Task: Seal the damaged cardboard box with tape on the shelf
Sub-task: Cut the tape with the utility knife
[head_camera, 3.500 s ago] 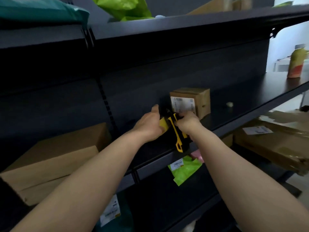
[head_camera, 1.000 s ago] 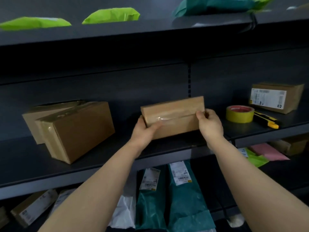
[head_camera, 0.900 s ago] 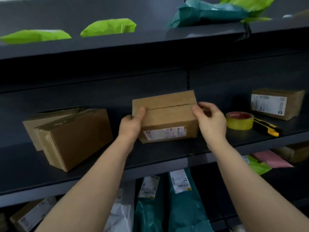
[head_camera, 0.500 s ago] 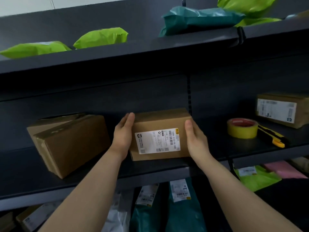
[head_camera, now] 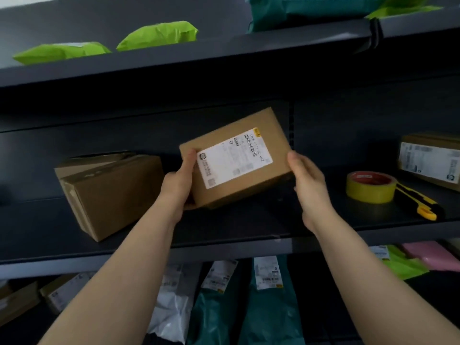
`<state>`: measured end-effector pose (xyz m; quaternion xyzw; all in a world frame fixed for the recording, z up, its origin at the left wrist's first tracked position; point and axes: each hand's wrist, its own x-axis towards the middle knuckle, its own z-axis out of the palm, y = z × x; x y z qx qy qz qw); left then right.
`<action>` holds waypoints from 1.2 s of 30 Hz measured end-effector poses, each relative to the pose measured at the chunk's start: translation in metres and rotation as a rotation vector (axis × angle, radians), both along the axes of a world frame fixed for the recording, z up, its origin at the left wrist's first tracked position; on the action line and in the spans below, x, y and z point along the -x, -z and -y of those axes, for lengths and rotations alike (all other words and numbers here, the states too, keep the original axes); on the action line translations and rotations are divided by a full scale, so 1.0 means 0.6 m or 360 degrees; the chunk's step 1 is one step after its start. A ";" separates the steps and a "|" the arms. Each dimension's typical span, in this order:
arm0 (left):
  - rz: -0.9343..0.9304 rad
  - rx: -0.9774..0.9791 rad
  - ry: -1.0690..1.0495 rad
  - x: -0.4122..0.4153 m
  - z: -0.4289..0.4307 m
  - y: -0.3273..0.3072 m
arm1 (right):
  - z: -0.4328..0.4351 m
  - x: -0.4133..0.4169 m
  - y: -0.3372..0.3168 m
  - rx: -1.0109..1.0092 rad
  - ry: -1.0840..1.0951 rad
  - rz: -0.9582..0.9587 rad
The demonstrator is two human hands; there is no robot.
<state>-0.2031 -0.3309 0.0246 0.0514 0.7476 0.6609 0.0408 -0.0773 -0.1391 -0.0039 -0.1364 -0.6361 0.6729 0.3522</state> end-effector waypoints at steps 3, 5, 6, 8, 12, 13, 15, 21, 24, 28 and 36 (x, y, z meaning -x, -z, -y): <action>-0.0045 -0.0213 0.0117 -0.012 -0.008 0.004 | -0.014 0.003 -0.024 0.0062 0.0008 0.0059; -0.0050 -0.0371 0.0212 -0.012 -0.013 0.014 | -0.019 0.004 -0.030 0.0027 -0.0048 0.0079; -0.0034 -0.0411 0.0263 -0.013 -0.015 0.015 | -0.020 0.004 -0.031 0.0015 -0.0069 0.0076; 0.0017 -0.0409 0.0297 -0.013 -0.020 0.017 | -0.025 0.006 -0.027 0.0027 -0.0074 0.0072; 0.0102 -0.0288 0.0144 -0.014 -0.028 0.023 | -0.027 0.012 -0.012 -0.0001 -0.0005 0.0067; 0.0115 -0.0261 0.0107 -0.014 -0.029 0.025 | -0.029 0.015 -0.006 -0.0031 0.0017 0.0082; 0.0122 -0.0253 0.0078 -0.015 -0.029 0.031 | -0.032 0.019 0.003 -0.0048 0.0016 0.0120; -0.0067 -0.0366 0.0488 -0.011 -0.008 0.033 | -0.031 0.015 0.022 0.0316 -0.0272 -0.0049; -0.0184 -0.0153 0.0470 -0.018 -0.008 0.025 | -0.024 0.016 0.030 0.0329 -0.0243 0.0053; -0.0444 0.0003 0.0505 -0.019 -0.003 0.040 | -0.019 0.012 0.040 -0.0024 -0.0199 0.0034; -0.0083 0.0126 -0.0055 -0.015 -0.027 0.034 | -0.024 0.041 0.016 -0.0416 0.0182 0.0109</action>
